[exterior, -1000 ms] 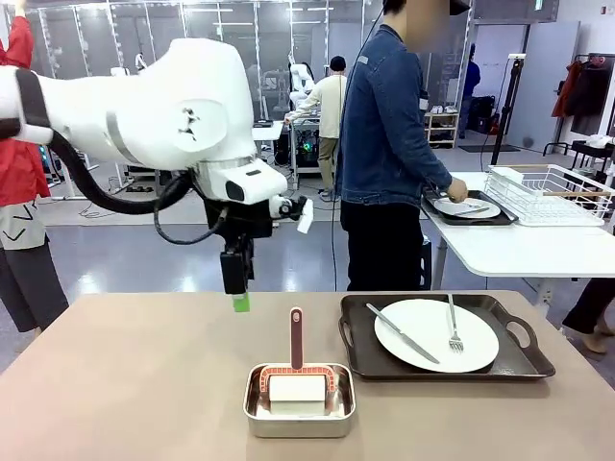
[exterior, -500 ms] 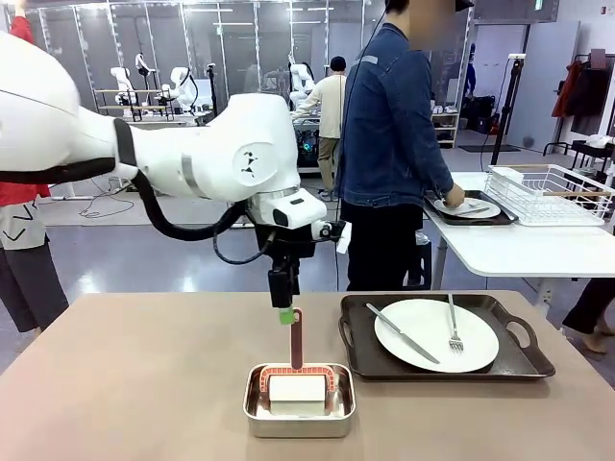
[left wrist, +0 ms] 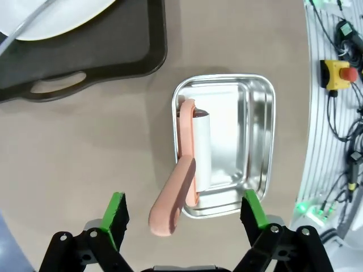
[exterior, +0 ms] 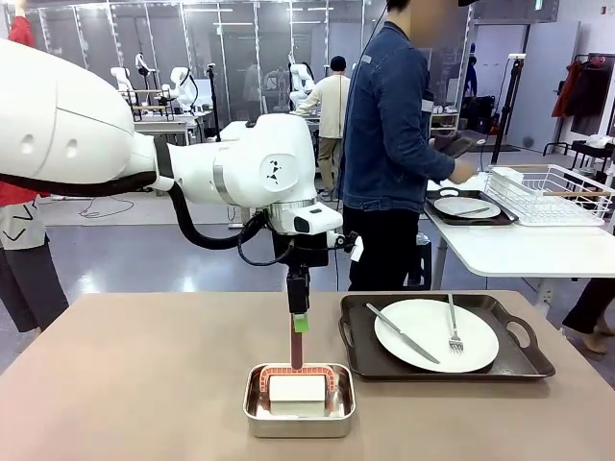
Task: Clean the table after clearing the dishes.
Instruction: When the left (or right) Handle tray is removed, use the left hand (or right hand) to clean the left (or right) side of the table with the Lint Roller.
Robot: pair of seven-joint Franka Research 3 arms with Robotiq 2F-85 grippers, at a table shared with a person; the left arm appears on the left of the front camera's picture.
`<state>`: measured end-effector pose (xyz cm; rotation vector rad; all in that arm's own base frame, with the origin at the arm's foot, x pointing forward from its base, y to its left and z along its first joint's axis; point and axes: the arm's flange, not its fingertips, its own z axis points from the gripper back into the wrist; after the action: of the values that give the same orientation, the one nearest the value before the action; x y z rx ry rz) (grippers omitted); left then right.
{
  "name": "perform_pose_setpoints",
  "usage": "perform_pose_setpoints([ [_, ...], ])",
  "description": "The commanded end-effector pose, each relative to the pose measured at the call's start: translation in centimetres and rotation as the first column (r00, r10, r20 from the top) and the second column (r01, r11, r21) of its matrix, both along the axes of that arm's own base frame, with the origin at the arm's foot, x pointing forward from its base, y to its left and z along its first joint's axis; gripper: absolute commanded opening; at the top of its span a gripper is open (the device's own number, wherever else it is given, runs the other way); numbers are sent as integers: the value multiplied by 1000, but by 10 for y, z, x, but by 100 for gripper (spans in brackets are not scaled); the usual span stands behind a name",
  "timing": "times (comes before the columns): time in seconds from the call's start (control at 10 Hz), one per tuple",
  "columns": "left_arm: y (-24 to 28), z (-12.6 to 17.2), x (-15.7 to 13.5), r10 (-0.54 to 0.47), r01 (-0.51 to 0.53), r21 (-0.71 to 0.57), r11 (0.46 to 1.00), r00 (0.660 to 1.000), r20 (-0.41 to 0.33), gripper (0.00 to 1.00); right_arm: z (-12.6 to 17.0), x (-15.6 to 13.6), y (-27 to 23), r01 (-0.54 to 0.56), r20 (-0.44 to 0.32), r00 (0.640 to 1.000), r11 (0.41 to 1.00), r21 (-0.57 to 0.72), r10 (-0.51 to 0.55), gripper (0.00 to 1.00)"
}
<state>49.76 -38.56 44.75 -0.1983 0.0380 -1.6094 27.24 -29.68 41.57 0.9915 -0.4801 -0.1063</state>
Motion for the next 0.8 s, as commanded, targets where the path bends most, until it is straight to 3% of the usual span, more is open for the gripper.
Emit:
perform_pose_setpoints([
  [0.0,0,-1,8,10,-8,15,1000,996,-89,100,4,-3,1,0,5,1000,1000,10,0,100],
  [0.7,-2,-33,11,25,-16,61,998,988,-152,100,4,-3,1,0,5,1000,1000,10,0,100],
])
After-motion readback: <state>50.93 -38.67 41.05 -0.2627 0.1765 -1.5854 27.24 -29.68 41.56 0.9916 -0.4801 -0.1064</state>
